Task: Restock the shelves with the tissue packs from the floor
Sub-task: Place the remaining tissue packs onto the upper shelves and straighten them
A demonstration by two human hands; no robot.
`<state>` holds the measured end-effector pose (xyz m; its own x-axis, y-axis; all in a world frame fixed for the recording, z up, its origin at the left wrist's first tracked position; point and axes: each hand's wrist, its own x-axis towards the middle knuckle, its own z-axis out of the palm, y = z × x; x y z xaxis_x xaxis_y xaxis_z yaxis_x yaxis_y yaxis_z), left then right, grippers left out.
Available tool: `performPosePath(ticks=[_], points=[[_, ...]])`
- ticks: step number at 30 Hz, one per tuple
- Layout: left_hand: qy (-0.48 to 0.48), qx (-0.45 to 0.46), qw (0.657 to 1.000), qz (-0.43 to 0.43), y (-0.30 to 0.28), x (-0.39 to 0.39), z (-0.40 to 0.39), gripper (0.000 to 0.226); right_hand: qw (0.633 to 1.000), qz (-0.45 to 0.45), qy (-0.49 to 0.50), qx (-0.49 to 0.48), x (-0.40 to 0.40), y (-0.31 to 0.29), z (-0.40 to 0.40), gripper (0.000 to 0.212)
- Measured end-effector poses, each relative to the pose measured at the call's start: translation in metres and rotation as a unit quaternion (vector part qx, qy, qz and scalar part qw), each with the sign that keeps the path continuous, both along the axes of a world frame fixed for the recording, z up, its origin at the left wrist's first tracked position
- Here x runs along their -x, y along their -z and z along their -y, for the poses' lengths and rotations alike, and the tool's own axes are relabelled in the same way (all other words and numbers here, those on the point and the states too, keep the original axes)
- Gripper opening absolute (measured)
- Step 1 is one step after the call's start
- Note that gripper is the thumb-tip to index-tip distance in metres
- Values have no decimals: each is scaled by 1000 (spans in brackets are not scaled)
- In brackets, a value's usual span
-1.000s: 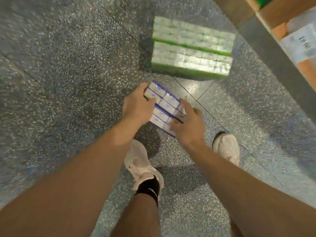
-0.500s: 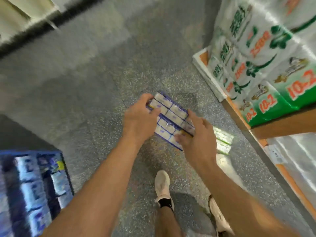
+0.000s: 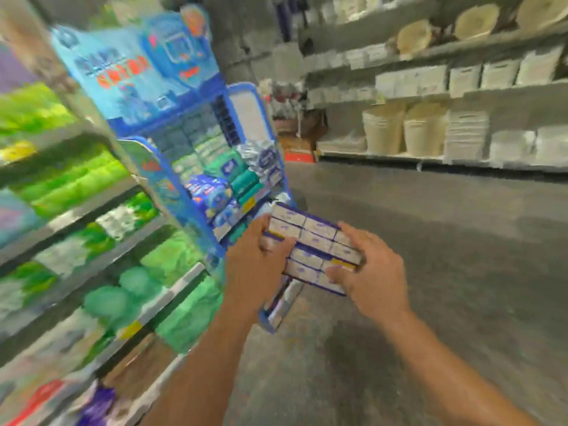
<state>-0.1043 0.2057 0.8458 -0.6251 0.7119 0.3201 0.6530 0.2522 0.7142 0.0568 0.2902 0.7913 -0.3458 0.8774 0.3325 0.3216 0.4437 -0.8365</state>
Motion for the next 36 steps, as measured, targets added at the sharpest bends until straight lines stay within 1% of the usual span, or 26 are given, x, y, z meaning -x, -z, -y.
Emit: performPosePath(ticks=[4, 7, 9, 13, 15, 18, 21, 24, 27, 31, 36], points=[[-90, -64, 994, -25, -62, 67, 126, 43, 991, -55, -112, -41, 91, -69, 81, 75], [-149, -97, 983, -46, -94, 111, 225, 57, 976, -94, -187, -66, 157, -103, 154, 74], [-183, -113, 975, -61, -109, 138, 291, 60, 964, -117, -227, -74, 199, -120, 209, 74], [-239, -129, 959, -83, -137, 189, 411, 56, 942, -147, -289, -82, 282, -148, 314, 74], [-271, -128, 949, -100, -146, 216, 461, 63, 930, -159, -321, -84, 320, -160, 356, 75], [-311, -124, 935, -117, -154, 258, 514, 78, 917, -147, -358, -99, 367, -175, 403, 75], [-320, -121, 931, -127, -158, 301, 541, 81, 914, -126, -368, -117, 411, -188, 426, 72], [-330, -126, 925, -140, -159, 347, 550, 80, 907, -110, -379, -147, 461, -203, 430, 74], [-348, -141, 917, -136, -168, 401, 548, 85, 894, -115, -398, -169, 519, -222, 426, 73], [-363, -163, 904, -159, -196, 475, 535, 86, 881, -132, -406, -206, 607, -251, 412, 75], [-368, -171, 898, -170, -236, 576, 523, 109, 865, -155, -432, -201, 721, -295, 395, 74]])
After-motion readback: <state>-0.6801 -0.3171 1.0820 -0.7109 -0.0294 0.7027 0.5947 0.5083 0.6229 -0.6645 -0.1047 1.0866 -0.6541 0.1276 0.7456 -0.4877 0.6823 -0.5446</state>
